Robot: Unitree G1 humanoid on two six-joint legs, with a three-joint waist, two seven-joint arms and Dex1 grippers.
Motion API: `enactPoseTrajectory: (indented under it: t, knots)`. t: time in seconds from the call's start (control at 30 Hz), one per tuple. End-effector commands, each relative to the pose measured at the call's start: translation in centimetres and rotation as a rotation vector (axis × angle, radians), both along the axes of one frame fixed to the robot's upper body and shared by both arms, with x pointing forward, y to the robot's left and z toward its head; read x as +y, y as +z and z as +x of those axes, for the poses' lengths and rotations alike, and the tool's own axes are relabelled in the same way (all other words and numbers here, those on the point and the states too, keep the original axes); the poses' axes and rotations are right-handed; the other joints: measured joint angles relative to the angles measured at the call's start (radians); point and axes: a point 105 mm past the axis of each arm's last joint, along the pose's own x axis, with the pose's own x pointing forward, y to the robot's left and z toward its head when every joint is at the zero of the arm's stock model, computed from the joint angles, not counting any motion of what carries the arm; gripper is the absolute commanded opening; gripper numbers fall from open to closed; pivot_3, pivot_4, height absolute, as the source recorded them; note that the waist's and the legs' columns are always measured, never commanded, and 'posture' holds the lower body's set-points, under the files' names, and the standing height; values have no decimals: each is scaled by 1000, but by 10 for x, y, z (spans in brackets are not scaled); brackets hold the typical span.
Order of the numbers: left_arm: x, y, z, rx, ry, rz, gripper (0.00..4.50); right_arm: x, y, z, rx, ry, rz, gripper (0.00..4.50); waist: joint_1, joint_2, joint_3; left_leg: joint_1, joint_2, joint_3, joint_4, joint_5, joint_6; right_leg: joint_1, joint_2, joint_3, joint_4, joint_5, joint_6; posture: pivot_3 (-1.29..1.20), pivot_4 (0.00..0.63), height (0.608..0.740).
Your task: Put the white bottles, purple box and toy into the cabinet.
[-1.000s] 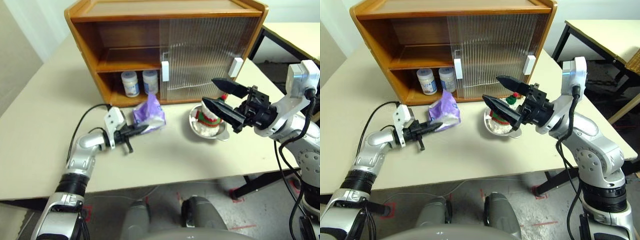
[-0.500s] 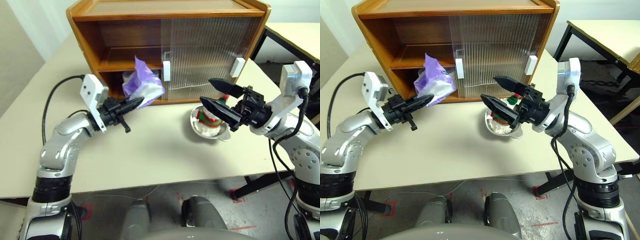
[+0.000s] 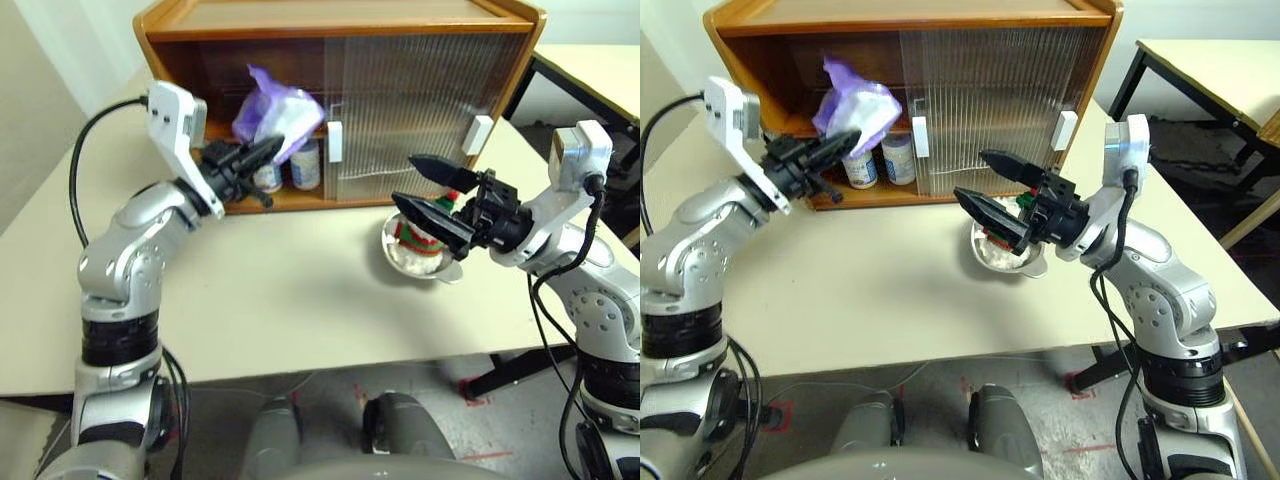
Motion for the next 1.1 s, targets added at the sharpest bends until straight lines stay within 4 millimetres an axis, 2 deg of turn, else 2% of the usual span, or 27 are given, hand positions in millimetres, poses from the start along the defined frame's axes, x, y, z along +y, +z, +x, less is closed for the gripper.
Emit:
enactPoseTrajectory:
  t: [0.03,0.3,0.37,0.63,0.87,1.03,1.1]
  knots:
    - [2,-4,8,38,47,-12,14,-1,-2,-2,-4,-6,3,4500,0,0,0,0,0,0,0,0,0,0,0,0,0,0,0,-30,0,740]
    - [10,-7,35,74,228,-44,14,-2,-1,-2,-5,-21,10,4500,-1,0,0,0,0,0,0,0,0,0,0,0,0,0,0,-38,0,740]
    - [13,-7,49,76,313,-39,14,-2,-3,-3,-2,-22,9,4500,-1,0,0,0,0,0,0,0,0,0,0,1,0,0,1,-46,0,740]
    - [2,-11,75,92,410,-114,14,-3,-3,-3,1,-35,14,4500,-1,-1,0,-1,-1,0,0,0,0,0,0,1,-1,1,1,-62,0,740]
    - [-8,-11,89,102,454,-150,14,-5,-4,-4,4,-50,17,4500,-4,-2,0,0,-1,0,0,0,0,0,0,1,0,1,1,-81,0,740]
    - [-13,-8,90,80,422,-145,1495,-6,-4,-5,6,-58,18,4500,-6,-2,0,0,-1,0,0,0,0,0,0,1,-1,1,1,-82,0,740]
    - [-15,-5,89,63,405,-149,2331,-6,-4,-5,6,-57,17,4500,-5,-2,0,-1,-1,0,0,0,0,0,0,1,-1,1,1,-82,0,740]
